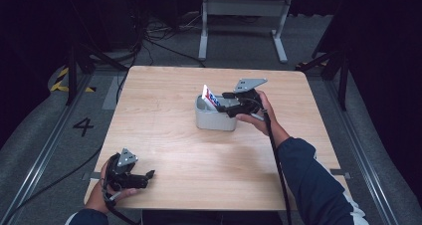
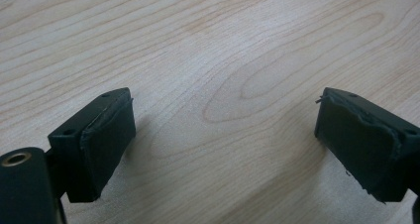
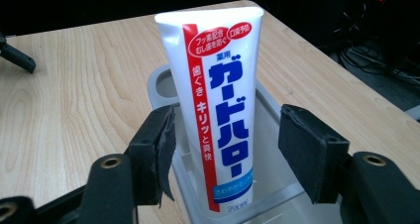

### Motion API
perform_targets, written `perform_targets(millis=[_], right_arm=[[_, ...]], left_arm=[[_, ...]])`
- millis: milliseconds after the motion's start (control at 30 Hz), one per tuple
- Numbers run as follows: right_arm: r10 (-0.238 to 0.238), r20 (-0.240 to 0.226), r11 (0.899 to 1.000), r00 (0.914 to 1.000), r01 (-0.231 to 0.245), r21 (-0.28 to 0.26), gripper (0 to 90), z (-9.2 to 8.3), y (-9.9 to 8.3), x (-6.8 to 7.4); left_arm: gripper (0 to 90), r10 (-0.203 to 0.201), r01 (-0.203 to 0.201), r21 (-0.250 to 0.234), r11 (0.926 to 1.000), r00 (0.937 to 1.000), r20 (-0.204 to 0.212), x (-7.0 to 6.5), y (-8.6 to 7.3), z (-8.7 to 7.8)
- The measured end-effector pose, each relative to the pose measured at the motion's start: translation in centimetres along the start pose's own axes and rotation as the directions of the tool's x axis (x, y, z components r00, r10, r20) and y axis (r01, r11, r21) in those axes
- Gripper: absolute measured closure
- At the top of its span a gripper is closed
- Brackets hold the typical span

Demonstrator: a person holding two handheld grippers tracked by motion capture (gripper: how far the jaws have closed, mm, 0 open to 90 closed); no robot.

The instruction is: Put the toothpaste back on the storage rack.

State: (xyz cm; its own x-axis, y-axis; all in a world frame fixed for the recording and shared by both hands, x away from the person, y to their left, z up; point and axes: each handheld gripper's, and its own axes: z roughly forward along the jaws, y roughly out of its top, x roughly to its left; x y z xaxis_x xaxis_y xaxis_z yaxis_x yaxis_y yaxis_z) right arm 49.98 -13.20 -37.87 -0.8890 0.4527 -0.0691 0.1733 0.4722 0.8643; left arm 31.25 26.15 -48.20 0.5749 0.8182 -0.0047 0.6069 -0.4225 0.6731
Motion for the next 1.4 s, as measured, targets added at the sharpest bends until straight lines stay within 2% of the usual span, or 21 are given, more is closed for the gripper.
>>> perform_targets(millis=[500, 700, 933, 1067, 1233, 1400], right_arm=[[-0.01, 0.009, 1.0, 0.9999, 0.01, -0.007, 35.1, -1.8, 0.5, 0.4], [-0.021, 0.048, 1.0, 0.9986, 0.021, -0.002, 28.5, -2.8, 0.5, 0.8], [-0.052, 0.088, 0.998, 0.9947, 0.048, 0.045, 22.2, -3.7, 0.4, 1.4], [-0.066, 0.097, 0.997, 0.9931, 0.061, 0.048, 22.1, -4.4, 0.3, 1.6], [-0.082, 0.116, 0.994, 0.9898, 0.073, 0.078, 21.7, -5.6, -0.3, 1.9], [-0.074, 0.125, 0.993, 0.9894, 0.061, 0.103, 21.7, -6.4, -1.4, 2.0]], left_arm=[[9.2, 0.003, -0.003, -0.003, 1.0, 1.0, -0.002, 0.0, 0.0, 0.0], [9.2, 0.004, -0.004, -0.003, 1.0, 1.0, -0.002, 0.0, 0.0, 0.0], [9.2, 0.004, -0.004, -0.002, 1.0, 1.0, -0.001, 0.0, 0.0, 0.0], [9.1, 0.004, -0.004, 0.001, 1.0, 1.0, 0.0, 0.0, 0.0, 0.0], [9.1, 0.003, -0.003, -0.001, 1.0, 1.0, 0.0, 0.0, 0.0, 0.0], [9.1, 0.004, -0.004, 0.0, 1.0, 1.0, -0.001, 0.0, 0.0, 0.0]])
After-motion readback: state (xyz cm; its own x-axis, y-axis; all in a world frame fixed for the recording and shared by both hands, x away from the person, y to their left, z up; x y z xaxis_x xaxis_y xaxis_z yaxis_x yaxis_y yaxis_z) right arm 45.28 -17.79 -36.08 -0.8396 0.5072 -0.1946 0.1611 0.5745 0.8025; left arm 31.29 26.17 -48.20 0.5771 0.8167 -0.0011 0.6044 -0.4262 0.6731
